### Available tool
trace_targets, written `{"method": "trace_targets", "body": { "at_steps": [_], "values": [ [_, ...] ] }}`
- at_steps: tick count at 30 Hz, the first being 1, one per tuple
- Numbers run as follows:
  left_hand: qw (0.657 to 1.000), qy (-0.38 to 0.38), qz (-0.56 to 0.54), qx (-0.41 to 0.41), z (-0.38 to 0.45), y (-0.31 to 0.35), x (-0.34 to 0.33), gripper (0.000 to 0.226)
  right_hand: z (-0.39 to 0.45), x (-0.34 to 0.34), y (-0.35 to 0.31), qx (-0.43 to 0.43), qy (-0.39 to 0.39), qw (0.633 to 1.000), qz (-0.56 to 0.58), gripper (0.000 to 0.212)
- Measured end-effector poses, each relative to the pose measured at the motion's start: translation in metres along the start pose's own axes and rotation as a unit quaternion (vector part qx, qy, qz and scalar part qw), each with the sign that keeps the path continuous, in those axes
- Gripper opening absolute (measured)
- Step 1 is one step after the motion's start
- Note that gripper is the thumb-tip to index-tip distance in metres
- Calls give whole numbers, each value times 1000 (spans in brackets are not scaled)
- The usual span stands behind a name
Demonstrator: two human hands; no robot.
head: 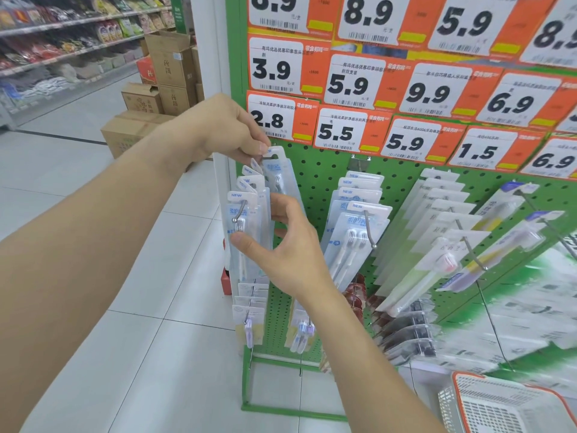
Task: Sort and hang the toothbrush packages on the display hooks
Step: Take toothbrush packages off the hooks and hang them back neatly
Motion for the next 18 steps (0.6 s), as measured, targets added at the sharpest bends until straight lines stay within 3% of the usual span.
{"method": "trace_targets", "body": {
  "at_steps": [6,18],
  "values": [
    [993,48,100,-31,-4,11,-5,5,1,3,1,2,10,1000,-3,68],
    [993,67,40,-85,-9,26,-4,5,7,-1,7,-2,6,1000,-3,83]
  ]
}}
Point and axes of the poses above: each hand's wrist, its own z-axis towards the middle knuckle, its own x-axis out of the back of the hand, y = z × x, the point moved 7 cm from there along z, towards the middle knuckle, and after that the axes turned 6 degrees about -z, right-handed, at the moved point
